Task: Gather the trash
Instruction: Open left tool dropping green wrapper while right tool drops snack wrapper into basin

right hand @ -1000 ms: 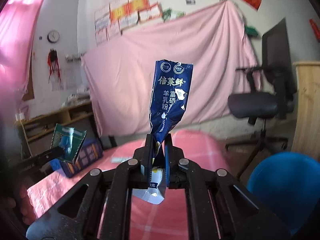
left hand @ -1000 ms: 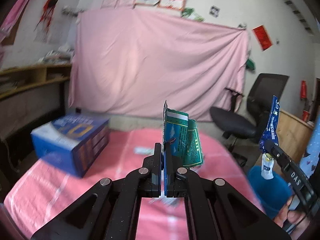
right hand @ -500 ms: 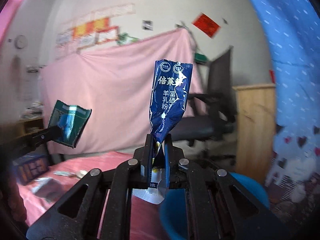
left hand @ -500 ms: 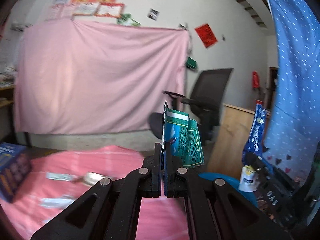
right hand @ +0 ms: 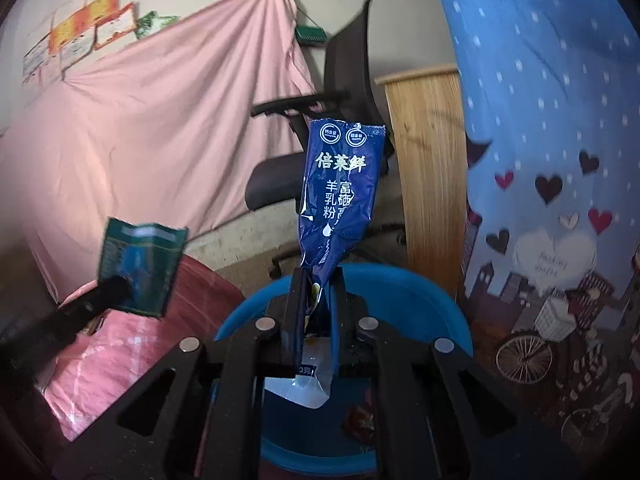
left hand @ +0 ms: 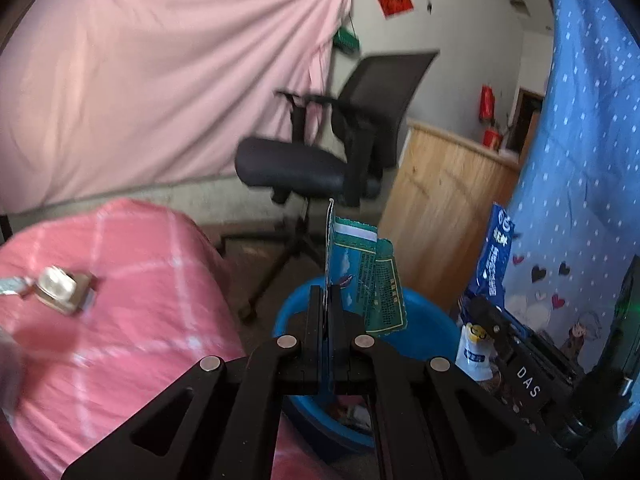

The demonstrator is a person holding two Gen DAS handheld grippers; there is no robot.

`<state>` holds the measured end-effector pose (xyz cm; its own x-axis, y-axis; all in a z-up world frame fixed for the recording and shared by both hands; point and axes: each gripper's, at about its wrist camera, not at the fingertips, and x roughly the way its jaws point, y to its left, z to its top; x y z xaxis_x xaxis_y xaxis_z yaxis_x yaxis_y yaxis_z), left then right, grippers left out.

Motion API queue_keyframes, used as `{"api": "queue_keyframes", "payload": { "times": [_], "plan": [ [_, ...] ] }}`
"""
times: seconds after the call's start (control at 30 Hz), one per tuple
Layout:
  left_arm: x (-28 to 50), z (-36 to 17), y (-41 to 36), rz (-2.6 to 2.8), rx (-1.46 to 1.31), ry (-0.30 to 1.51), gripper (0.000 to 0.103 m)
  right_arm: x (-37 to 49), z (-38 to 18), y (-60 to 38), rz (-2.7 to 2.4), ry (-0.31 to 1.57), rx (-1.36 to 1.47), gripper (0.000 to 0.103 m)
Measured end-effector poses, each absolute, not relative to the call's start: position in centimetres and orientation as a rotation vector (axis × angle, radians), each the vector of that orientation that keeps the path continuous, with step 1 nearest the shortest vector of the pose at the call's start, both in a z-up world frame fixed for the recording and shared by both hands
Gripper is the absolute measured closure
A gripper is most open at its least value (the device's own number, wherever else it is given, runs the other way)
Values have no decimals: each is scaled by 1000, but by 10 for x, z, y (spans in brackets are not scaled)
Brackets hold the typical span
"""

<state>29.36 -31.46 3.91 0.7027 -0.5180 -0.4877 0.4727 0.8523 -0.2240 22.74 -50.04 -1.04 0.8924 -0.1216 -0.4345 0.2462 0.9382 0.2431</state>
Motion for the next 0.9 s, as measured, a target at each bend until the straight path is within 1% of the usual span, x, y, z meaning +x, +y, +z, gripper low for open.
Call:
{"api": "queue_keyframes", "payload": {
  "times": [0.13, 0.37, 0.4, 0.47, 0.53, 0.57, 0.77, 0.9],
  "plan": [
    [307, 27, -328, -562, -91, 660, 103, 232, -24, -505, -197, 483, 325, 65],
    [315, 15, -330, -573, -78, 723, 101, 235, -26, -504, -196, 515, 331, 63],
    [315, 13, -331, -570, -74, 730, 100, 235, -26, -504, -196, 517, 332, 63],
    [316, 11, -330, -560, -70, 746, 92, 236, -27, -503, -195, 523, 333, 60],
    [318, 8, -326, -557, -94, 753, 77, 239, -27, -505, -193, 524, 332, 55],
    [317, 6, -322, -555, -109, 752, 76, 239, -27, -505, -192, 524, 333, 54],
    [314, 12, -305, -521, -145, 736, 76, 239, -24, -507, -193, 500, 331, 46],
    [313, 15, -298, -493, -161, 718, 76, 234, -18, -505, -194, 446, 322, 42]
  ]
}}
